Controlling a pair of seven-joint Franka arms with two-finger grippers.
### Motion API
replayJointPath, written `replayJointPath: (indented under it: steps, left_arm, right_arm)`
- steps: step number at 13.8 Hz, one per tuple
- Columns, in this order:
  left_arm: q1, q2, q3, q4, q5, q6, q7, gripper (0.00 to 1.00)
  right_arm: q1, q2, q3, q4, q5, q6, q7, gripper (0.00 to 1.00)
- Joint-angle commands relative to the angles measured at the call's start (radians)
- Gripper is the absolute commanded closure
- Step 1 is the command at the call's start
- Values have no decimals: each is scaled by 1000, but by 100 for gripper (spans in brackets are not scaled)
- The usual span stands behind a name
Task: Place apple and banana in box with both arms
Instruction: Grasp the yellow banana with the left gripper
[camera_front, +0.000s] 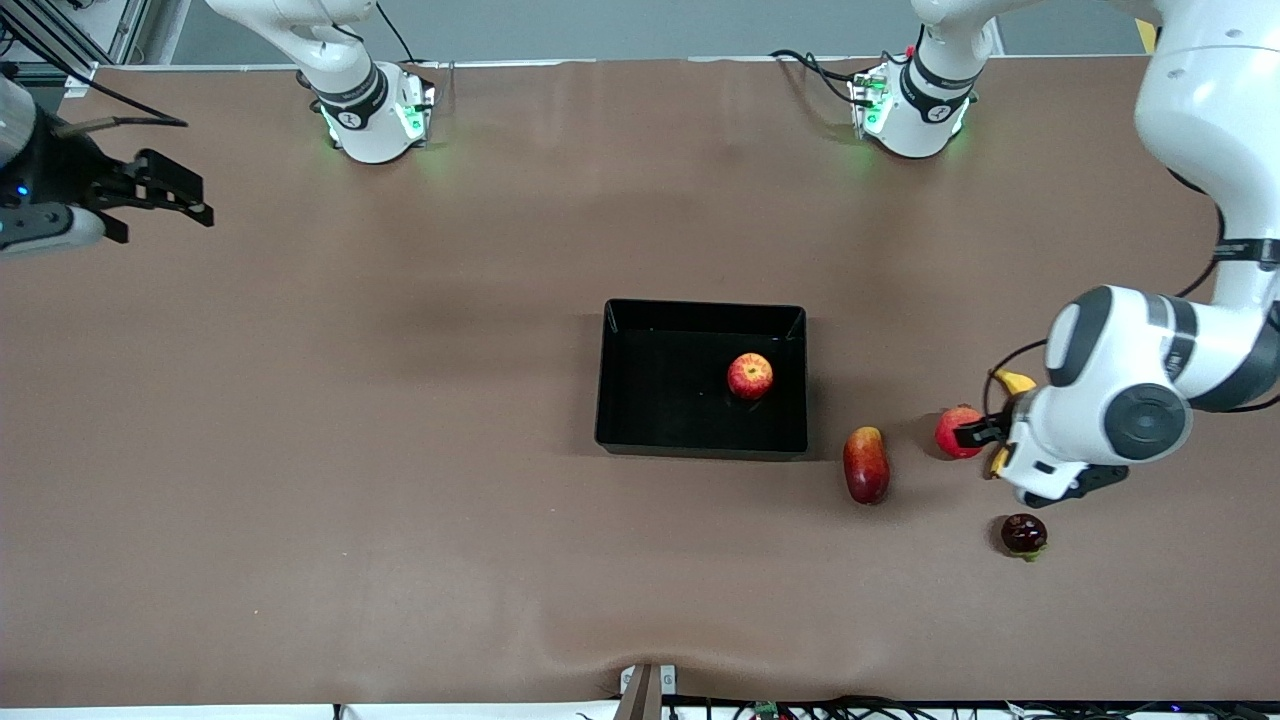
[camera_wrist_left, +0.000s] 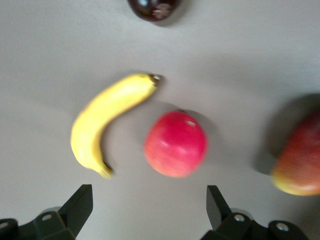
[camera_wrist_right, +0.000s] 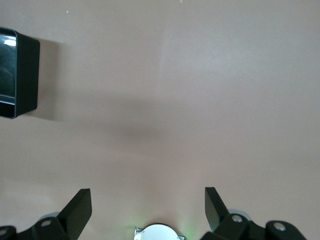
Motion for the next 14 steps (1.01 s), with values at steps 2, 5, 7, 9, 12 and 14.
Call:
replayJointPath:
  steps: [2, 5, 7, 9, 12, 14]
  left_arm:
    - [162, -29, -23, -135, 11, 149, 291, 0]
    - [242, -18, -21, -209, 5, 248, 488, 0]
    - [280, 0, -21, -255, 5, 318, 553, 0]
    - [283, 19, -20, -264, 16, 347, 558, 0]
    - [286, 40, -16, -263, 16, 359, 587, 10]
    - [285, 56, -15, -260, 16, 376, 593, 30]
  right_arm:
    - [89, -3, -46, 23, -26, -54, 137, 0]
    - [126, -6, -104, 21, -14, -48, 196, 0]
    - [122, -6, -107, 20, -11, -30, 194, 0]
    - [122, -8, -107, 9, -10, 36, 194, 0]
    - [123, -8, -118, -11, -6, 88, 194, 0]
    - [125, -5, -120, -6, -7, 87, 190, 0]
